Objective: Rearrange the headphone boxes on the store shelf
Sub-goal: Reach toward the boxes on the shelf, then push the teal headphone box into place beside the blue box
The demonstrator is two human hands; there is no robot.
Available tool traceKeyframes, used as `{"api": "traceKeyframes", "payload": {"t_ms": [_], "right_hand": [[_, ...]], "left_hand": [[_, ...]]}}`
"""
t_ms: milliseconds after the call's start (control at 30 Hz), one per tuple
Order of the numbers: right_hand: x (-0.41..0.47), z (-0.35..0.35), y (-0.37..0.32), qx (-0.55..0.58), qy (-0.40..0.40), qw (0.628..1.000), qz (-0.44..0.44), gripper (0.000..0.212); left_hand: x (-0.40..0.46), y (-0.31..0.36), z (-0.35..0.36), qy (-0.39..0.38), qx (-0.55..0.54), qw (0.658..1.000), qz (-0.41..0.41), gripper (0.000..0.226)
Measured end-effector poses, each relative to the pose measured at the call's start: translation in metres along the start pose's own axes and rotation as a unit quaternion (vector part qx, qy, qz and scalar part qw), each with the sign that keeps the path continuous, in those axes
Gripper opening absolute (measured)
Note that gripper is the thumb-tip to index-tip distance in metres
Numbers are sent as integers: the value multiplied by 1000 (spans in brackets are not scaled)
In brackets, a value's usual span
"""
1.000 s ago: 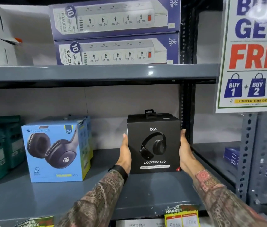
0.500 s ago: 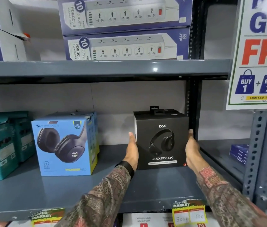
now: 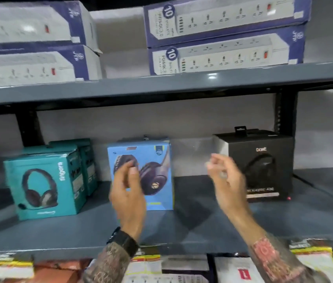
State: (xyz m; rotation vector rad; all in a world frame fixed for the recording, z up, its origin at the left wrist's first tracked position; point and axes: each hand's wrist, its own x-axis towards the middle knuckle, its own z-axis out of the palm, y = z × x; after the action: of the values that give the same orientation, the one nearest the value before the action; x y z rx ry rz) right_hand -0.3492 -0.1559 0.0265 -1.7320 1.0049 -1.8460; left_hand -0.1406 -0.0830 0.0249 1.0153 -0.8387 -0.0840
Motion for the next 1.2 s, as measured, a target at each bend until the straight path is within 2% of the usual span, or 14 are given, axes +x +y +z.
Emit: {"api": "traceKeyframes", "payload": {"t_ms": [67, 133, 167, 233, 300, 400, 467, 733, 900, 933, 1033, 1067, 1133, 1200], "right_hand": [[-3, 39, -2, 36, -109, 989, 88, 55], [-2, 70, -7, 133, -164, 955, 210, 79], [0, 84, -6, 166, -173, 935, 260, 96], [7, 106, 15, 199, -163, 911, 322, 128], [15, 124, 38, 226, -160, 897, 343, 136], [12, 135, 19, 234, -164, 889, 357, 84], [10, 141, 11, 216, -161, 892, 362, 73], [15, 150, 29, 195, -117, 887, 401, 88], [22, 161, 68, 225, -65, 888, 396, 135], [26, 164, 84, 229, -51, 887, 399, 133], [19, 159, 59, 201, -3, 901, 384, 124], [15, 155, 44, 177, 30, 914, 363, 115], [4, 151, 17, 96, 135, 937, 306, 79], [-7, 146, 2, 50, 228, 946, 227, 55]], "left_hand": [[41, -14, -27, 30, -2, 999, -38, 32], [83, -35, -42, -20, -60, 982, -180, 60], [103, -49, -47, -62, -92, 961, -252, 83], [143, -110, -54, -132, -92, 932, -325, 128], [171, -162, -59, -161, -85, 914, -363, 141], [147, -108, -57, -204, -89, 891, -397, 108], [131, -79, -53, -231, -131, 880, -393, 91], [122, -97, -36, -238, -144, 877, -391, 76], [119, -91, -32, -225, -132, 885, -385, 81], [119, -88, -33, -217, -129, 888, -383, 84], [116, -83, -39, -210, -108, 900, -366, 85], [115, -82, -45, -208, -99, 906, -356, 84], [116, -72, -61, -211, -60, 918, -330, 86], [116, -62, -81, -230, -36, 925, -301, 97]]}}
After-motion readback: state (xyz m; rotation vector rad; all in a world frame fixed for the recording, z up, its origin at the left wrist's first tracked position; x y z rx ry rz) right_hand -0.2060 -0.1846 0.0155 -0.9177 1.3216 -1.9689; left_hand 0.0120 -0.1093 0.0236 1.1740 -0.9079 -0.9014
